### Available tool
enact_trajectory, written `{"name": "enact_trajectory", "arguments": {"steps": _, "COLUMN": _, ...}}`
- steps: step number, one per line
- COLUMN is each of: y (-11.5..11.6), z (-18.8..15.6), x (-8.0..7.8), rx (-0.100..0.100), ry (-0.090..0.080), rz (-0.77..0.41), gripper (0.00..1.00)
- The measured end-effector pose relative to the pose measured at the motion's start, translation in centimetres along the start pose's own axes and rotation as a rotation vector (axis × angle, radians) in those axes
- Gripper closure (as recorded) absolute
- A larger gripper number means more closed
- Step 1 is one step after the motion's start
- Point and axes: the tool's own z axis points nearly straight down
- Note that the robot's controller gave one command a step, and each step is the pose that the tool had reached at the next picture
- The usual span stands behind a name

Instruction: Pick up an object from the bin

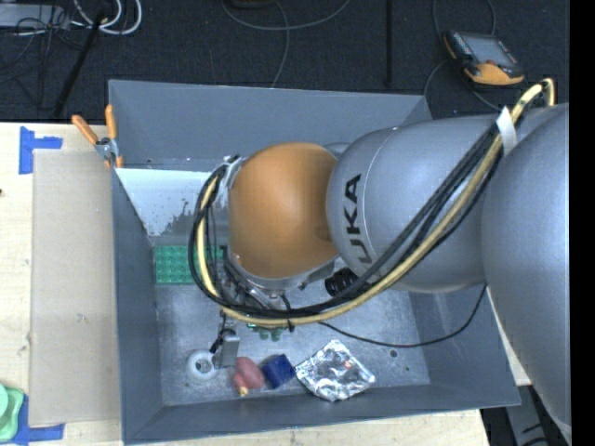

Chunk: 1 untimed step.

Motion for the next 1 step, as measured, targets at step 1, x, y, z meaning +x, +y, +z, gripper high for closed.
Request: {"name": "enact_trajectory", "arguments": {"steps": 1, "y": 1.35, "z": 11.13, "x": -1.59, "rx": 0.001, "ry": -0.002, "rz": -0.854, "gripper": 0.00}}
